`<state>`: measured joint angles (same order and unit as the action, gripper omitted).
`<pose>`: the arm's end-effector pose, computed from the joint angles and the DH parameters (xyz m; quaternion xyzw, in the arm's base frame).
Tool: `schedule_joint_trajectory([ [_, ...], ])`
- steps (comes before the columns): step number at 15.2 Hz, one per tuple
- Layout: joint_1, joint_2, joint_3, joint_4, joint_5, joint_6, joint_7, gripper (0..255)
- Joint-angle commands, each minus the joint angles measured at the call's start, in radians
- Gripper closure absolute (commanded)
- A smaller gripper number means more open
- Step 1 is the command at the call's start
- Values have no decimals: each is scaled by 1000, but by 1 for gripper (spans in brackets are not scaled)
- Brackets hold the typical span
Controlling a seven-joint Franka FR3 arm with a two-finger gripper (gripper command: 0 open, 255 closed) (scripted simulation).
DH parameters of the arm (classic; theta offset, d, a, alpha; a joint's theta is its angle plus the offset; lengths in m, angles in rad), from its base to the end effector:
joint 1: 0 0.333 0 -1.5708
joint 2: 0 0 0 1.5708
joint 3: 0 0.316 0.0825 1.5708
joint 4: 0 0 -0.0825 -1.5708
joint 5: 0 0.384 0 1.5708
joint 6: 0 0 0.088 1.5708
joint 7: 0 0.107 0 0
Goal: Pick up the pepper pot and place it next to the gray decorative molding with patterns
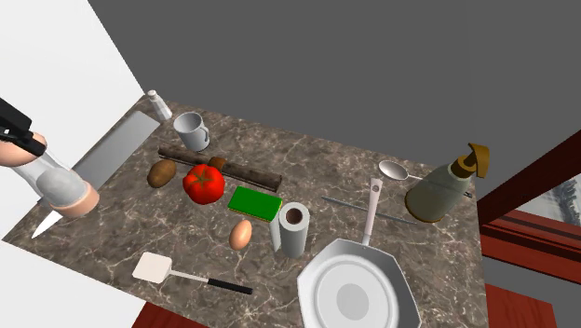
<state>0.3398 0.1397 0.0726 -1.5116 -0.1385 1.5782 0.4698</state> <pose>0.5522 0.2224 0.5737 0.9970 -0.0258 -0.0055 0.0734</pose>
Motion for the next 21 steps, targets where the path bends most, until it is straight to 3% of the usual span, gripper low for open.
schedule_joint_trajectory([
  [1, -1, -4, -1, -33, 0, 29, 2, 255],
  [21, -6, 6, -3, -288, -7, 293, 33, 255],
])
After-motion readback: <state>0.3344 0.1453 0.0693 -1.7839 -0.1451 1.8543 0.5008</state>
